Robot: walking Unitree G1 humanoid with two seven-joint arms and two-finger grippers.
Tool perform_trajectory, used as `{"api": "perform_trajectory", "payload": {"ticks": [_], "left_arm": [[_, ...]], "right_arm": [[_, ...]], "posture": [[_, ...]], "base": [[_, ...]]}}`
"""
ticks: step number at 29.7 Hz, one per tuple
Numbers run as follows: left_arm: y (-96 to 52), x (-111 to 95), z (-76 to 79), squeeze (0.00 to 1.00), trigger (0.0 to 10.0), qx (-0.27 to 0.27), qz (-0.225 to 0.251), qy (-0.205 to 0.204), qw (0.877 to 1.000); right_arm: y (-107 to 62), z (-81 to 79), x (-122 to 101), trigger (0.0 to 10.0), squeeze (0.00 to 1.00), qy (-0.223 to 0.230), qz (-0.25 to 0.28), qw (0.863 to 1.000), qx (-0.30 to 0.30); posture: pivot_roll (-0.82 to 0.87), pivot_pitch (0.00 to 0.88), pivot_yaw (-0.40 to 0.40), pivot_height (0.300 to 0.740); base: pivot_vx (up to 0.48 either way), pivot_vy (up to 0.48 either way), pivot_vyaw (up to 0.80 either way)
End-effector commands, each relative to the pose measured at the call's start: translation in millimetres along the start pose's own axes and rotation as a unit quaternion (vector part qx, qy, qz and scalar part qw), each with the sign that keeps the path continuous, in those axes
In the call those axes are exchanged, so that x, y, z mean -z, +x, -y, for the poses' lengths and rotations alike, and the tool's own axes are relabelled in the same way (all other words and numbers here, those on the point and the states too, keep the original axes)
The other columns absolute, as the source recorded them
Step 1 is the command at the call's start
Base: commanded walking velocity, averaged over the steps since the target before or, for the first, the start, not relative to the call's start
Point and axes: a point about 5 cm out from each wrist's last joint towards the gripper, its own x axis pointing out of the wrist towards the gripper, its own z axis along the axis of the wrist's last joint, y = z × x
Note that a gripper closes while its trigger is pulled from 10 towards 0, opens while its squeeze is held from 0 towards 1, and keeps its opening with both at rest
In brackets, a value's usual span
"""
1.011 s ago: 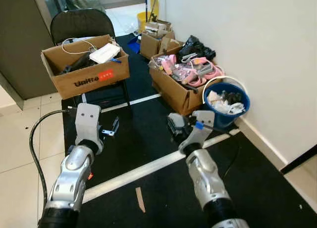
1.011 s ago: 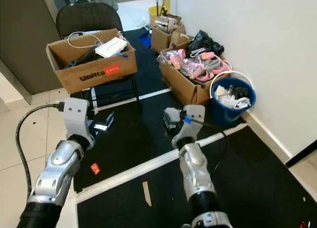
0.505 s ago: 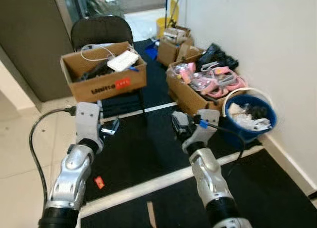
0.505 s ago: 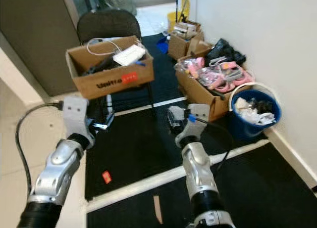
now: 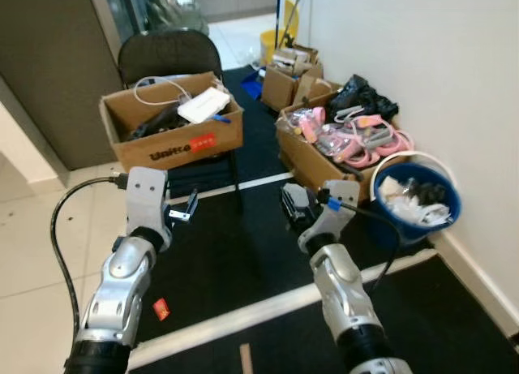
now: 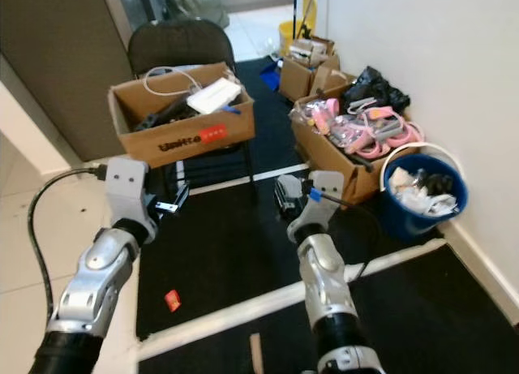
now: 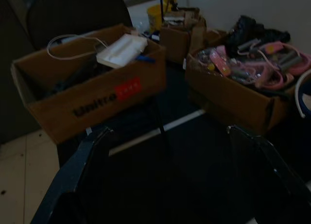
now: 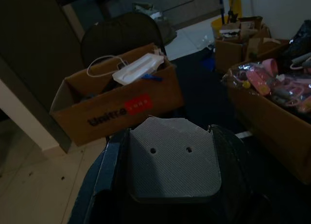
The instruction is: Picking trash to rubbish bin
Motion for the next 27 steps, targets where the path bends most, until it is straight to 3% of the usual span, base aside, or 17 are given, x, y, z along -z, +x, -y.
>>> {"api": "perform_trajectory", "payload": {"ticks": [1,27], "left_arm": [[-3.1,5.5,-5.1,0.00,10.0,-0.009,-0.014,0.002,1.000],[-1.7,6.6,-6.3,0.00,10.0,-0.008,-0.020,0.001,1.000]], "right_arm": [[-0.8,-8.6,6.8,10.0,0.00,0.006,-0.012,1.000,-0.010],[-5.1,-9.6,8.9,10.0,0.00,0.007,-0.017,1.000,-0.012]], "posture": [[0.04,0.132,0.068,0.740],[0.02,0.138,0.070,0.740]], "base": [[0.296,0.000,0.00],[0.297,0.000,0.00]]}}
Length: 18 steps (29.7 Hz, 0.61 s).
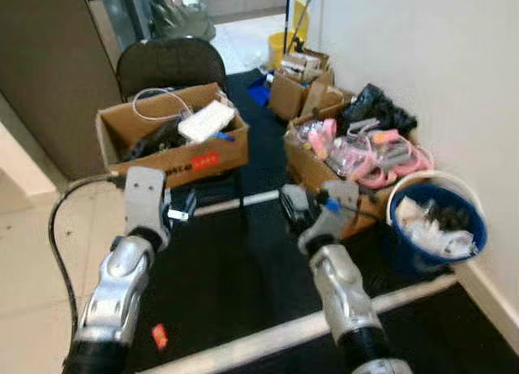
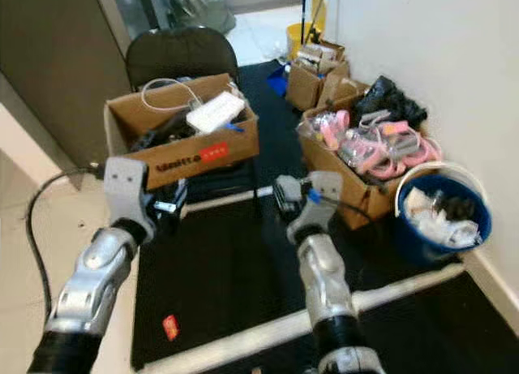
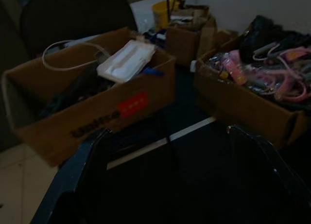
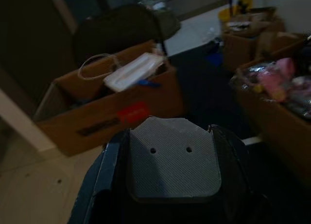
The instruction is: Picking trash to rubbish bin
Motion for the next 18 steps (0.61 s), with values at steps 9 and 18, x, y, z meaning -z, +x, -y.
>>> {"api": "perform_trajectory", "payload": {"ticks": [9,18], "left_arm": [[-2.6,4.2,-6.9,0.00,10.0,-0.010,-0.013,0.002,1.000],[-1.9,3.1,-7.1,0.00,10.0,-0.010,-0.012,0.004,1.000]], "right_arm": [[1.5,-11.1,4.0,10.0,0.00,0.011,-0.007,1.000,-0.011],[2.4,-13.6,4.7,10.0,0.00,0.014,-0.008,1.000,-0.013]], "posture": [[0.04,0.139,0.069,0.740],[0.04,0.137,0.065,0.740]], "base": [[0.309,0.000,0.00],[0.309,0.000,0.00]]}}
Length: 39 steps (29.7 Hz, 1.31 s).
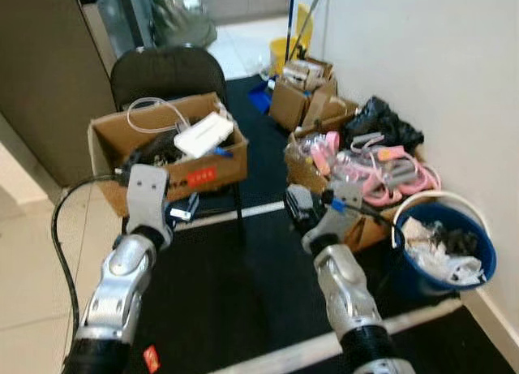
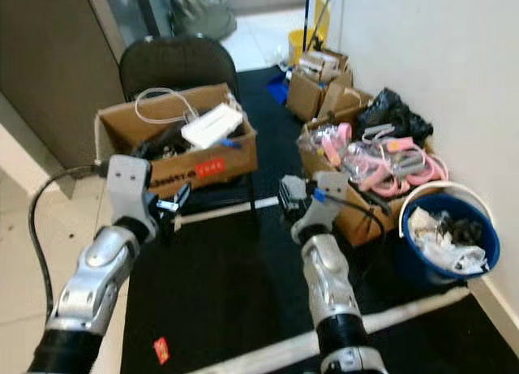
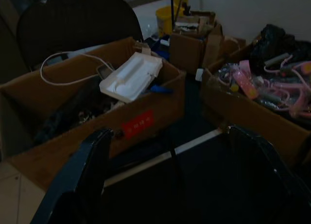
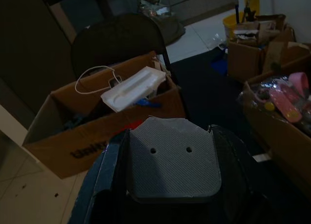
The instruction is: Picking trash to rubbish bin
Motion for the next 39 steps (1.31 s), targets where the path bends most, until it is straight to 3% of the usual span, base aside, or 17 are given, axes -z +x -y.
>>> {"api": "perform_trajectory", "payload": {"ticks": [1,18,30,39], "left_arm": [[-2.4,6.0,-5.0,0.00,10.0,-0.008,-0.015,0.001,1.000],[-3.8,7.7,-2.4,0.00,10.0,-0.007,-0.016,-0.004,1.000],[-4.5,7.9,-1.2,0.00,10.0,-0.007,-0.018,-0.003,1.000],[-5.4,7.7,-1.5,0.00,10.0,-0.007,-0.018,-0.002,1.000]], "right_arm": [[-1.4,-5.3,6.3,10.0,0.00,0.006,-0.012,1.000,-0.005],[2.4,-6.6,1.3,10.0,0.00,-0.013,-0.006,1.000,-0.011],[2.9,-8.7,1.2,10.0,0.00,-0.022,-0.008,1.000,-0.021],[3.5,-9.0,1.0,10.0,0.00,-0.005,-0.006,1.000,-0.019]], "posture": [[0.04,0.137,0.065,0.740],[0.04,0.137,0.056,0.740],[0.04,0.141,0.052,0.740],[0.04,0.144,0.052,0.740]], "base": [[0.307,0.000,0.00],[0.307,0.000,0.00],[0.308,0.000,0.76],[0.307,0.000,0.00]]}}
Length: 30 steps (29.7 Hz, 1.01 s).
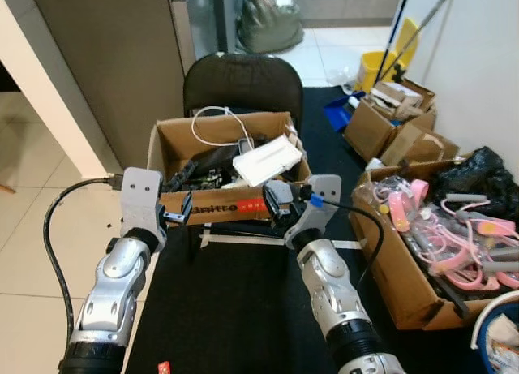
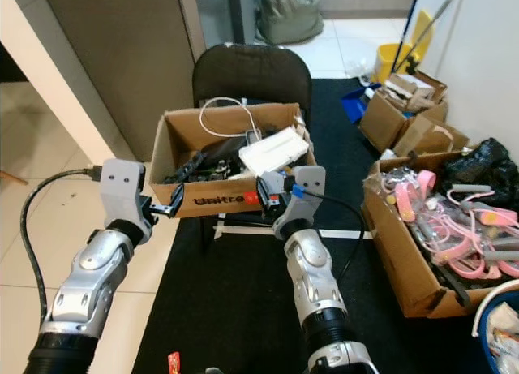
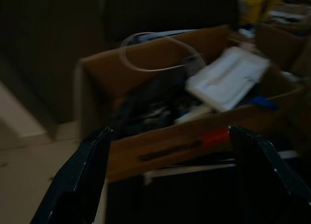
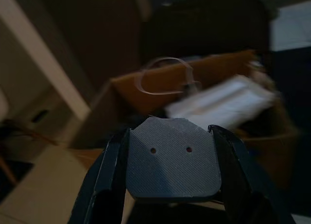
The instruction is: Picking trash to rubbish bin
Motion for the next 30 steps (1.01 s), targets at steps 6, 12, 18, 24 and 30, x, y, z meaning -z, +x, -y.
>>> {"api": "perform_trajectory", "payload": {"ticks": [6,12,18,24,30], "left_arm": [[-1.5,2.4,-0.4,0.00,10.0,0.001,-0.006,0.003,1.000],[-1.0,1.7,-0.8,0.00,10.0,0.003,-0.005,0.004,1.000],[-0.3,1.4,-0.8,0.00,10.0,0.005,-0.004,0.005,1.000],[0.6,0.2,-0.5,0.00,10.0,0.006,-0.002,0.006,1.000],[1.6,-0.5,0.0,0.00,10.0,0.010,-0.002,0.007,1.000]], "right_arm": [[-1.3,0.6,3.4,10.0,0.00,-0.001,-0.008,1.000,0.002],[-0.7,-0.9,3.1,10.0,0.00,-0.004,-0.006,1.000,-0.003],[-0.3,-2.5,3.4,10.0,0.00,-0.006,-0.007,1.000,-0.011],[-1.0,0.0,2.6,10.0,0.00,0.012,-0.001,1.000,0.002],[-0.9,0.0,2.2,10.0,0.00,0.011,0.000,1.000,0.000]], "posture": [[0.05,0.142,0.052,0.740],[0.04,0.127,0.056,0.740],[0.04,0.112,0.058,0.740],[0.04,0.109,0.060,0.740],[0.05,0.109,0.064,0.740]], "base": [[0.305,0.000,0.00],[0.306,0.000,0.00],[0.309,0.000,0.38],[0.304,0.000,0.23],[0.301,0.000,0.00]]}}
